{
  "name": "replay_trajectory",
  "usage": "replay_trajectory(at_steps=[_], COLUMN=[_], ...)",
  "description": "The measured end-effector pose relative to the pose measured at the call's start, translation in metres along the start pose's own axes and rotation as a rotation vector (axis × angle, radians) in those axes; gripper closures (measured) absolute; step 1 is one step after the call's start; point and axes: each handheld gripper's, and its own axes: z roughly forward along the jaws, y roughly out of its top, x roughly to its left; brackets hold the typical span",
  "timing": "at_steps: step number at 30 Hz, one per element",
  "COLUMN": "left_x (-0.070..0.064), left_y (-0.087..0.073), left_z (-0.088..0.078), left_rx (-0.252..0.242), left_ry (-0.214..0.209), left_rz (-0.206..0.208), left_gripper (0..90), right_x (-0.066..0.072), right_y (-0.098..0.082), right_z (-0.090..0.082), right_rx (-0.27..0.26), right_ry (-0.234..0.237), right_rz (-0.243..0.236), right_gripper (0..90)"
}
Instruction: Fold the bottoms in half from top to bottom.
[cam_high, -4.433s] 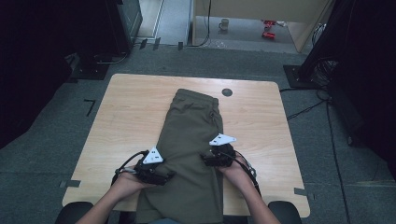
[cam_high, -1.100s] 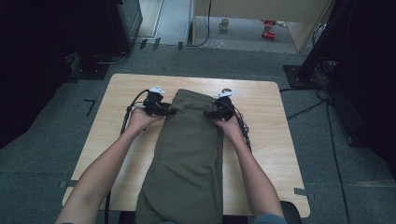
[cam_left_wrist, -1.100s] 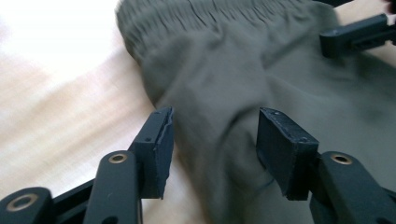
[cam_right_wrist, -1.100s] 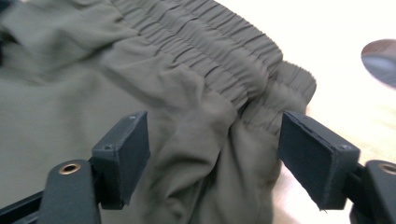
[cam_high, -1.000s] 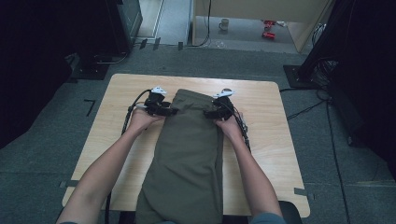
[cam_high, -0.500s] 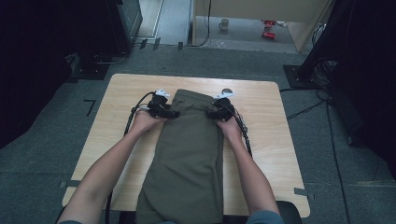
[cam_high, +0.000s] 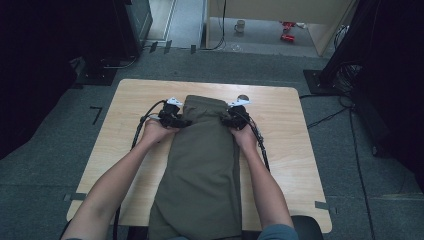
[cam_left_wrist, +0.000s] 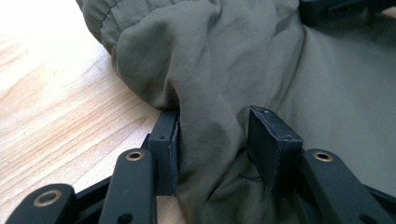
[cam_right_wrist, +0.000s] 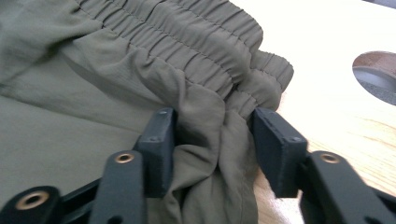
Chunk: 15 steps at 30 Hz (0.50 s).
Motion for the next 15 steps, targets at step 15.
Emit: replay_trajectory(at_steps=[15], left_x=[-0.0042], left_y=[-0.0016], left_z=[-0.0027], left_rx=[0.016], left_ry=[0.001], left_rz=[0.003], left_gripper=[76.8], right_x=[0.0037], right_y=[0.0040], right_z=[0.0009], right_rx=[0.017], right_ry=[0.032], right_rz=[0.039], right_gripper=[78.0])
